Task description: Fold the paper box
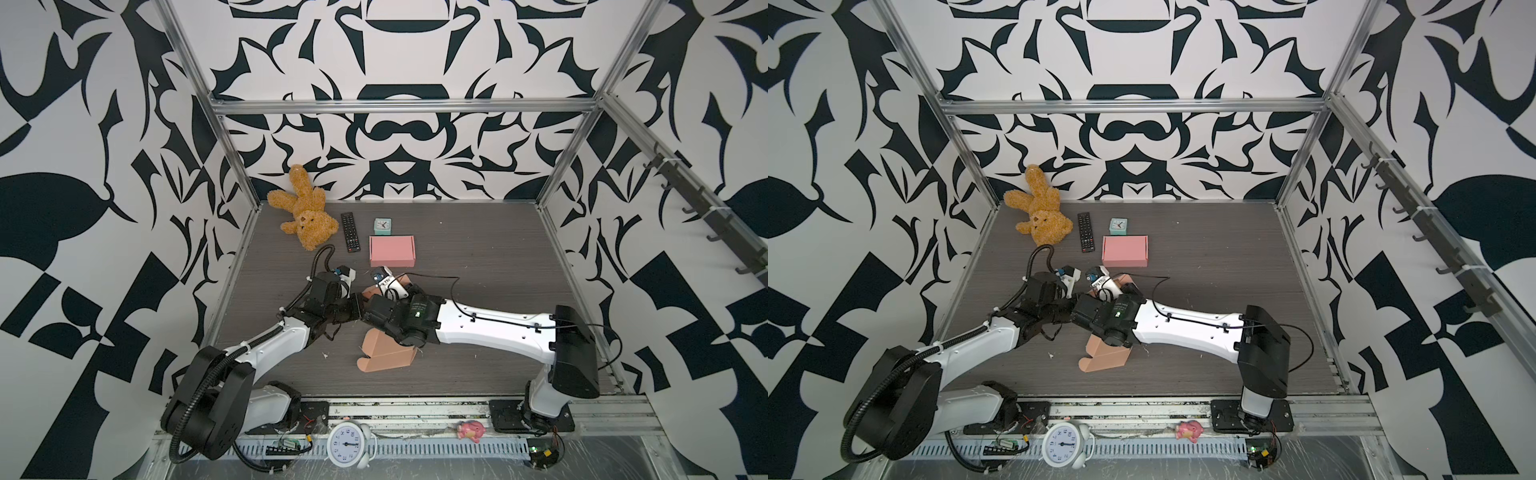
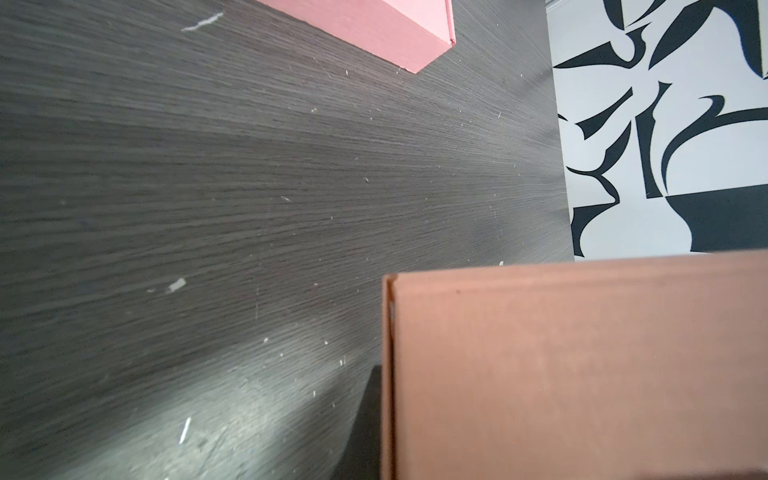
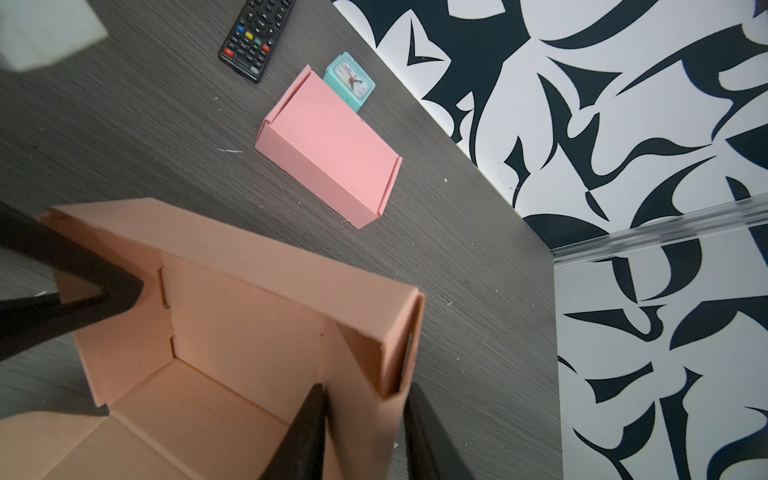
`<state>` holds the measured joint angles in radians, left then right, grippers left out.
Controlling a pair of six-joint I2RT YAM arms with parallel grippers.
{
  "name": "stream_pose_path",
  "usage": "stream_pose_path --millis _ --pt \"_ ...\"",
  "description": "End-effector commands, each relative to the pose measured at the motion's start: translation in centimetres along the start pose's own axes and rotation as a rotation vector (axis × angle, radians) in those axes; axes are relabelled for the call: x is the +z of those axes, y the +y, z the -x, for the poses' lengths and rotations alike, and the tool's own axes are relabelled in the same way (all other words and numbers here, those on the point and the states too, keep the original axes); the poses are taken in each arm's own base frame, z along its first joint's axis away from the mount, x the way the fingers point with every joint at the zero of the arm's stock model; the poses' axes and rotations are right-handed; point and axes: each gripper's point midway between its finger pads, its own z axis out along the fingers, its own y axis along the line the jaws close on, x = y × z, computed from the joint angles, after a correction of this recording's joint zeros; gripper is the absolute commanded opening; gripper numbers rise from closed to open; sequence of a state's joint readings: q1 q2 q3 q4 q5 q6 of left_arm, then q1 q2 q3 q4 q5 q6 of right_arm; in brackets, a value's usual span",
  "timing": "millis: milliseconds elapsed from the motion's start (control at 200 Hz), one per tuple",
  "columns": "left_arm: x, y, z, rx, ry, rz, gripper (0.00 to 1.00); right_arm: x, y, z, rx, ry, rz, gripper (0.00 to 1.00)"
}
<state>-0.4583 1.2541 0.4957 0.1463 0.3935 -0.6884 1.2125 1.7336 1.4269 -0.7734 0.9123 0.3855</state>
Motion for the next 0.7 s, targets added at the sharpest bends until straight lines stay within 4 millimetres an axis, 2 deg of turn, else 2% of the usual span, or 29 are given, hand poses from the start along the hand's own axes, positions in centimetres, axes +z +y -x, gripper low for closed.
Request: stream_pose_path --millis 0,215,415,695 --pt "-0.3 -2.2 1.4 0.018 -0.027 -0.065 0.07 -0.2 -1.1 1.3 0.018 -0.021 -0.061 0.31" --pt "-0.6 -3.1 1.8 0.005 -0.036 -0.103 0.06 0.3 -1.3 1.3 -0.021 0.003 -0.136 0.27" --pt "-0.7 -3.5 1.9 0.001 -0.042 -0.12 0.06 0.4 -2.4 1.4 -0.033 0.013 -0.237 0.26" --pt "-0.7 -3.8 2.1 0.0 -0.049 -0.137 0.06 0.6 -2.6 1.3 -0.048 0.022 -0.283 0.2"
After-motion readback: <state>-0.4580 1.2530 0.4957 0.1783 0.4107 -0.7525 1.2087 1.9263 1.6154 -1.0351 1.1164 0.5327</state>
